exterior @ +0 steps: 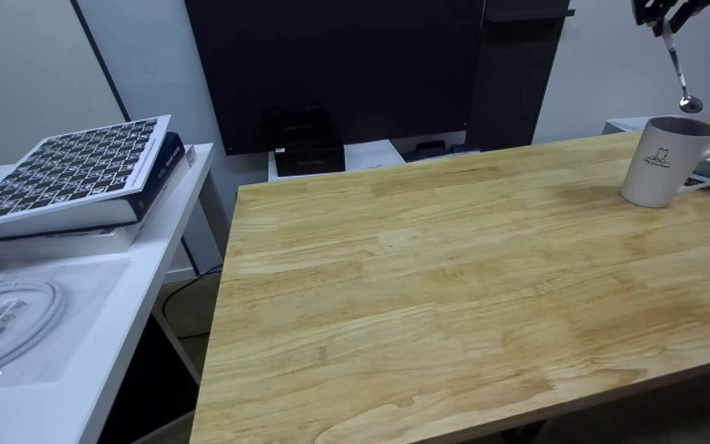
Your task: Pick up the spoon and put it in the mug
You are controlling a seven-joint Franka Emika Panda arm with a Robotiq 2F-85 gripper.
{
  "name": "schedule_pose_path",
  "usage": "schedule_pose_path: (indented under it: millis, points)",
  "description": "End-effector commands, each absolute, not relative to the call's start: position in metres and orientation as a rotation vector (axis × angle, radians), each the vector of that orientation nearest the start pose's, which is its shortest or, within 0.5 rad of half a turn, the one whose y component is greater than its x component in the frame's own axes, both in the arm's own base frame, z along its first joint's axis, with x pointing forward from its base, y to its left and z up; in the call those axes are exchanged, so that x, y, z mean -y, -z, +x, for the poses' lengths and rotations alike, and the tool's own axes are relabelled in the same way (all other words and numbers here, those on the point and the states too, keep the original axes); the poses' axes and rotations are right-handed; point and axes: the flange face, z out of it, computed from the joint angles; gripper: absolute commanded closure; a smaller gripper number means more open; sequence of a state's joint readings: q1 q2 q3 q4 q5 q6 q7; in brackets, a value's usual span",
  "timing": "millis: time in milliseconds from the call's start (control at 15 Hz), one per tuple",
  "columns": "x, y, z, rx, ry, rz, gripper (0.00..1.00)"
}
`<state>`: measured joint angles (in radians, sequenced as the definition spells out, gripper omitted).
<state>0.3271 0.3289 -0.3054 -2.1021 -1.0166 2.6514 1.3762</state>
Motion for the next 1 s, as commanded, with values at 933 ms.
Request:
schedule_pose_path:
  millis: [933]
  points:
    - [-0.057, -0.250, 0.556, -0.783, 1.262, -3.252, 0.95]
